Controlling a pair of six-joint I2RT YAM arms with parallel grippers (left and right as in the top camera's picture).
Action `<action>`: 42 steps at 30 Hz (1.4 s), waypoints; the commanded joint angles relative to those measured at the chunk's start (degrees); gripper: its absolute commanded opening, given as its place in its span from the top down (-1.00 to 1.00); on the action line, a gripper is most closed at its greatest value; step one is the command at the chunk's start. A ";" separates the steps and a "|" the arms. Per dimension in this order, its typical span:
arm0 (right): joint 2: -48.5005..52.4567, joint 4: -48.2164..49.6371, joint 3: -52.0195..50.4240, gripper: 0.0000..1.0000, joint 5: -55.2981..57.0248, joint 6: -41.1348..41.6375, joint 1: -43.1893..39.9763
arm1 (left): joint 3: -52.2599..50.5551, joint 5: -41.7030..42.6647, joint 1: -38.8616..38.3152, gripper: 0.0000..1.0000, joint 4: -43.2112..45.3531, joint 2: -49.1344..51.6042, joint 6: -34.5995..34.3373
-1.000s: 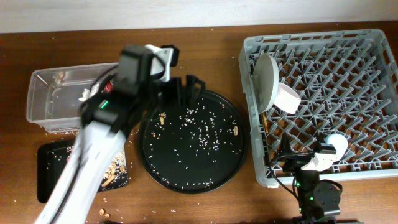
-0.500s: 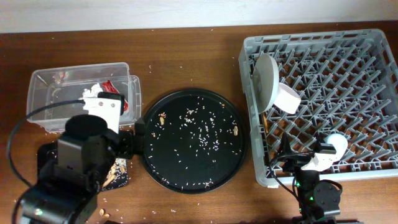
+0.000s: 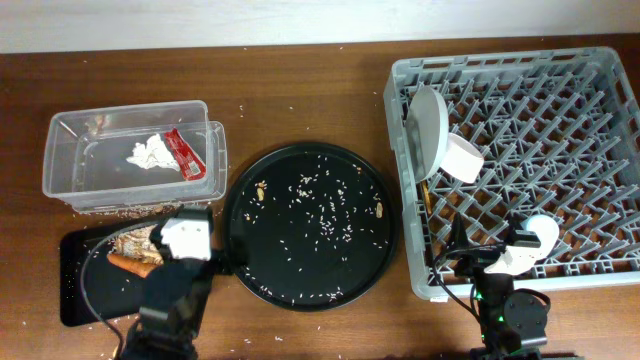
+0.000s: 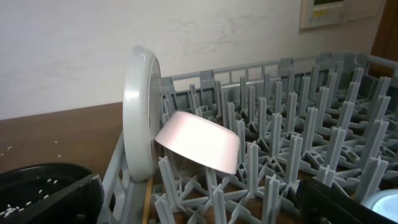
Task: Sort waste into correct bins and load items into the dishwasher rack
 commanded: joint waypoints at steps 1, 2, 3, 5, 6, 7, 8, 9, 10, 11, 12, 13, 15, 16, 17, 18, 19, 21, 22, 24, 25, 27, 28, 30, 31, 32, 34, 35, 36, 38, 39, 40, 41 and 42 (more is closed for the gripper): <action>-0.33 -0.07 -0.50 -0.97 0.48 -0.22 -0.33 | -5.09 1.03 3.02 -0.99 -0.55 -11.13 0.48; -0.33 -0.07 -0.50 -0.96 0.48 -0.22 -0.33 | -6.38 1.05 3.78 -0.99 -0.74 -13.86 0.46; -0.33 -0.07 -0.50 -0.97 0.50 -0.24 -0.33 | -7.50 1.05 4.26 -0.99 -0.72 -15.89 0.46; -0.33 -0.07 -0.50 -0.97 0.48 -0.22 -0.33 | -10.14 1.07 4.94 -0.99 -0.72 -20.17 0.46; -0.33 -0.07 -0.50 -0.97 0.48 -0.22 -0.33 | -11.56 1.07 5.01 -0.99 -0.70 -22.25 0.46; -0.33 -0.07 -0.50 -0.96 0.48 -0.22 -0.33 | -13.05 1.05 4.98 -0.99 -0.72 -24.13 0.46; -0.33 -0.07 -0.50 -0.96 0.48 -0.22 -0.33 | -14.12 1.05 4.98 -0.99 -0.48 -24.96 0.46; -0.33 -0.07 -0.50 -0.96 0.48 -0.22 -0.33 | -15.08 1.05 4.98 -0.99 -0.02 -24.68 0.46; -0.33 -0.07 -0.50 -0.96 0.48 -0.22 -0.33 | -16.31 1.05 4.98 -0.99 -0.02 -24.79 0.46; -0.33 -0.07 -0.50 -0.96 0.48 -0.22 -0.33 | -17.22 1.09 4.98 -0.99 2.34 -24.61 0.46; -0.33 -0.07 -0.50 -0.96 0.48 -0.22 -0.33 | -17.81 1.07 4.81 -0.99 3.78 -24.76 0.48; -0.33 -0.07 -0.50 -0.96 0.48 -0.24 -0.33 | -18.58 1.07 4.61 -0.99 5.09 -24.76 0.48; -0.33 -0.07 -0.50 -0.97 0.48 -0.22 -0.33 | -18.80 1.07 4.46 -0.99 5.70 -24.74 0.48; -0.33 -0.07 -0.50 -0.97 0.48 -0.22 -0.33 | -18.78 1.05 4.46 -0.99 5.55 -24.72 0.48; -0.33 -0.07 -0.50 -0.97 0.48 -0.22 -0.33 | -18.78 1.07 4.46 -0.99 5.55 -24.72 0.48; -0.33 -0.07 -0.50 -0.97 0.50 -0.22 -0.33 | -18.78 1.07 4.46 -0.99 5.55 -24.72 0.48; -0.33 -0.07 -0.50 -0.96 0.48 -0.22 -0.33 | -18.78 1.05 4.46 -0.99 5.55 -24.72 0.48; -0.33 -0.07 -0.50 -0.96 0.48 -0.22 -0.33 | -18.78 1.07 4.46 -0.99 5.55 -24.72 0.48; -0.33 -0.07 -0.50 -0.97 0.48 -0.22 -0.33 | -18.78 1.07 4.46 -0.99 5.55 -24.72 0.48; -0.33 -0.07 -0.50 -0.96 0.48 -0.22 -0.33 | -18.78 1.07 4.46 -0.99 5.55 -24.72 0.48; -0.33 -0.07 -0.50 -0.96 0.48 -0.24 -0.33 | -18.78 1.05 4.46 -0.99 5.55 -24.72 0.48; -0.33 -0.07 -0.50 -0.97 0.48 -0.22 -0.33 | -18.78 1.05 4.46 -0.99 5.55 -24.72 0.48; -0.33 -0.07 -0.50 -0.96 0.48 -0.22 -0.33 | -18.78 1.05 4.46 -0.99 5.55 -24.72 0.48; -0.33 -0.07 -0.50 -0.96 0.48 -0.22 -0.33 | -18.78 1.07 4.46 -0.99 5.55 -24.72 0.48; -0.33 -0.07 -0.50 -0.96 0.48 -0.22 -0.33 | -18.78 1.07 4.46 -0.99 5.55 -24.72 0.48; -0.33 -0.07 -0.50 -0.97 0.48 -0.22 -0.33 | -18.78 1.07 4.46 -0.99 5.55 -24.72 0.48; -0.33 -0.07 -0.50 -0.96 0.48 -0.22 -0.33 | -18.78 1.05 4.46 -0.99 5.55 -24.72 0.48; -0.33 -0.07 -0.50 -0.96 0.48 -0.24 -0.33 | -18.78 1.07 4.46 -0.99 5.55 -24.72 0.48; -0.33 -0.07 -0.50 -0.97 0.48 -0.22 -0.33 | -18.78 1.05 4.46 -0.99 5.55 -24.72 0.48; -0.33 -0.07 -0.50 -0.96 0.48 -0.22 -0.33 | -18.78 1.05 4.46 -0.99 5.55 -24.72 0.48; -0.33 -0.07 -0.50 -0.96 0.50 -0.22 -0.33 | -18.78 1.05 4.46 -0.99 5.55 -24.72 0.48; -0.33 -0.07 -0.50 -0.97 0.48 -0.22 -0.33 | -18.78 1.07 4.46 -0.99 5.55 -24.72 0.48; -0.33 -0.07 -0.50 -0.97 0.48 -0.22 -0.33 | -18.78 1.07 4.46 -0.99 5.55 -24.72 0.48; -0.33 -0.07 -0.50 -0.97 0.48 -0.22 -0.33 | -18.78 1.07 4.46 -0.99 5.55 -24.72 0.48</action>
